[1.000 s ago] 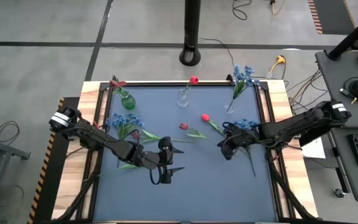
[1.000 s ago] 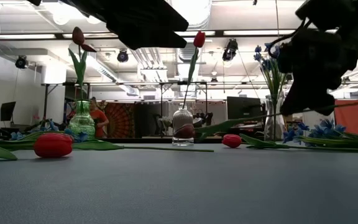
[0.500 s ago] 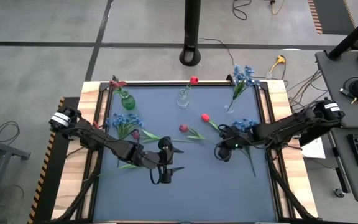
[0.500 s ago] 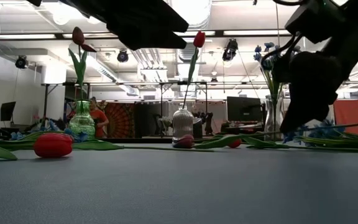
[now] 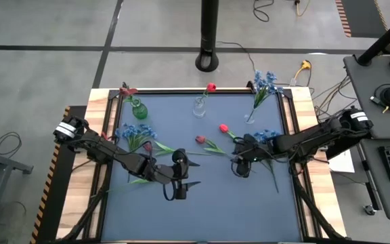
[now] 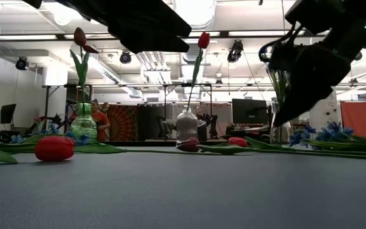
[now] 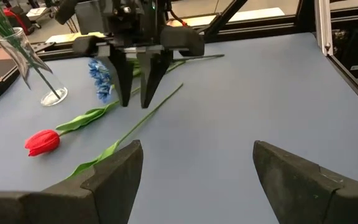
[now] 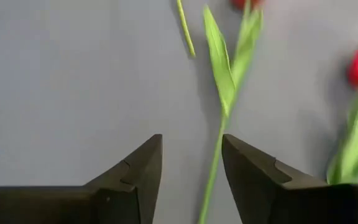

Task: Sort flowers into vase by color
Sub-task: Put the right dark red flower into the green vase

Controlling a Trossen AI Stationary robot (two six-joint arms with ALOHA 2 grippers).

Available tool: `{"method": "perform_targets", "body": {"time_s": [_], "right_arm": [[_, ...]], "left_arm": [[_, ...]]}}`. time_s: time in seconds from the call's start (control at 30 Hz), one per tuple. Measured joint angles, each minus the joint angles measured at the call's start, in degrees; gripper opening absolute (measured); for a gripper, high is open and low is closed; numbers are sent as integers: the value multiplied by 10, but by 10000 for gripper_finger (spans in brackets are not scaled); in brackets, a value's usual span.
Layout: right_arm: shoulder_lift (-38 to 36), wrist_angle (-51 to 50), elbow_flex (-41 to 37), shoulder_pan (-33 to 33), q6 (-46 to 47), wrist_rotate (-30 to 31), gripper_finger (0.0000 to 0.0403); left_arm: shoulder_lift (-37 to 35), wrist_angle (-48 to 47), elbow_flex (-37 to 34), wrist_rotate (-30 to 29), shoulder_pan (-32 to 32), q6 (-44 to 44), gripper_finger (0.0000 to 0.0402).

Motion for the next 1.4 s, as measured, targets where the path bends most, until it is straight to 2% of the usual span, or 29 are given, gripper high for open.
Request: {"method": "perform_targets", "body": {"time_s": [0.27, 0.5, 0.67, 0.97, 1.2, 1.4], "right_arm": [[112, 137, 1, 0, -70, 65, 165], [198, 150, 28, -4, -74, 88, 152], [229, 157, 39, -12, -52, 96, 125], [225, 151, 37, -23, -36, 97, 20], [212, 144, 35, -24, -30, 92, 14], [151, 145, 30, -23, -36, 89, 13]], "left_arm": [[0, 61, -37, 0, 1, 4, 286], [0, 93, -60, 0, 1, 4, 286], [0, 95, -60, -7, 2, 4, 286], [0, 95, -60, -10, 3, 4, 286], [0, 95, -60, -15, 6, 4, 286], [0, 109, -69, -31, 7, 4, 286]]}}
